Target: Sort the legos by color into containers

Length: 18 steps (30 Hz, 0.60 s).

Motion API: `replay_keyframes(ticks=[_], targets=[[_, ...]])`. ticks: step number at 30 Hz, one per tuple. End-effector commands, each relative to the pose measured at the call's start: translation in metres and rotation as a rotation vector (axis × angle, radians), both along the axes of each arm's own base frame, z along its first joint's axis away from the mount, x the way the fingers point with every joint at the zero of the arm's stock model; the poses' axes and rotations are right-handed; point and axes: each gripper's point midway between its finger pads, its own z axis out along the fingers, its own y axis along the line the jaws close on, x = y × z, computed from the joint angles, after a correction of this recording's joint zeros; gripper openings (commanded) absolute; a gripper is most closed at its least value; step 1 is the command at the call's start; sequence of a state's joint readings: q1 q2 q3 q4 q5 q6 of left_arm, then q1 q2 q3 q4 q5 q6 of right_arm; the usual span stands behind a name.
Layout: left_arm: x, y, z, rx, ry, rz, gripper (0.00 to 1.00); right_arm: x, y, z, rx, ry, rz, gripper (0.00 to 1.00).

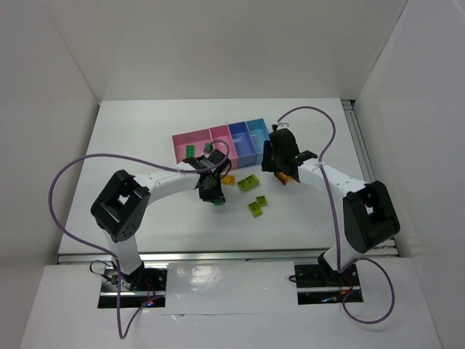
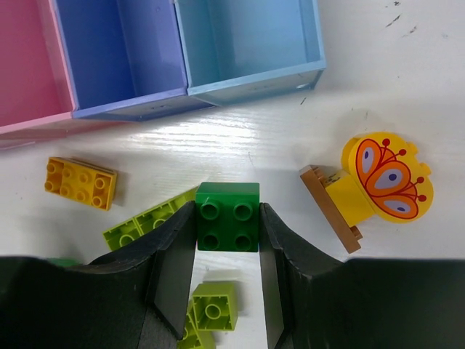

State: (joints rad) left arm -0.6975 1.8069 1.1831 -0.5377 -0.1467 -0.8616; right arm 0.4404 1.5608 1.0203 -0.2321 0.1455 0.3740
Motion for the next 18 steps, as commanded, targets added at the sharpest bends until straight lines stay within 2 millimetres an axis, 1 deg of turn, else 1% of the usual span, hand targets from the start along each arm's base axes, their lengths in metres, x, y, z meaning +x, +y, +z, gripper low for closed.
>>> replay_keyframes(ticks=[1, 3, 4, 5, 6, 7, 8, 9, 10, 11, 12, 13, 14, 15, 16, 17, 18], targets=[[0.032, 0.021, 0.056, -0.026, -0.125, 0.033, 0.09, 0.009, 0.004, 0.044, 0.039, -0.086, 0.012, 0.24], [0.043, 0.032, 0.073, -0.030, -0.162, 0.052, 0.09, 0.007, 0.008, 0.051, 0.059, -0.089, 0.032, 0.24], [0.051, 0.034, 0.090, -0.048, -0.196, 0.060, 0.09, 0.009, 0.009, 0.059, 0.067, -0.105, 0.032, 0.24], [0.060, 0.044, 0.094, -0.042, -0.210, 0.073, 0.09, 0.008, 0.015, 0.064, 0.075, -0.108, 0.050, 0.24], [0.064, 0.050, 0.102, -0.045, -0.225, 0.082, 0.09, 0.008, 0.015, 0.066, 0.075, -0.108, 0.050, 0.24], [0.073, 0.053, 0.112, -0.057, -0.247, 0.100, 0.09, 0.006, 0.020, 0.066, 0.076, -0.108, 0.062, 0.24], [0.080, 0.059, 0.117, -0.048, -0.266, 0.109, 0.09, 0.010, 0.022, 0.077, 0.087, -0.131, 0.062, 0.24], [0.089, 0.071, 0.118, -0.040, -0.271, 0.135, 0.09, 0.008, 0.027, 0.079, 0.085, -0.128, 0.084, 0.24], [0.097, 0.076, 0.119, -0.039, -0.274, 0.155, 0.09, 0.008, 0.031, 0.079, 0.085, -0.126, 0.093, 0.24], [0.108, 0.077, 0.117, -0.051, -0.265, 0.157, 0.09, 0.009, 0.033, 0.084, 0.092, -0.129, 0.101, 0.24], [0.119, 0.088, 0.114, -0.044, -0.261, 0.192, 0.09, 0.006, 0.043, 0.084, 0.094, -0.128, 0.122, 0.24], [0.126, 0.091, 0.111, -0.048, -0.253, 0.202, 0.09, 0.008, 0.044, 0.084, 0.093, -0.127, 0.122, 0.24], [0.138, 0.093, 0.117, -0.050, -0.271, 0.207, 0.09, 0.005, 0.051, 0.086, 0.100, -0.123, 0.144, 0.24], [0.144, 0.095, 0.114, -0.055, -0.263, 0.214, 0.09, 0.007, 0.057, 0.089, 0.104, -0.128, 0.153, 0.24], [0.155, 0.100, 0.099, -0.039, -0.246, 0.222, 0.11, 0.005, 0.065, 0.088, 0.109, -0.123, 0.174, 0.24], [0.168, 0.098, 0.106, -0.060, -0.264, 0.225, 0.13, 0.007, 0.066, 0.092, 0.113, -0.132, 0.174, 0.24], [0.172, 0.095, 0.102, -0.059, -0.251, 0.212, 0.15, 0.007, 0.075, 0.097, 0.124, -0.138, 0.195, 0.24]])
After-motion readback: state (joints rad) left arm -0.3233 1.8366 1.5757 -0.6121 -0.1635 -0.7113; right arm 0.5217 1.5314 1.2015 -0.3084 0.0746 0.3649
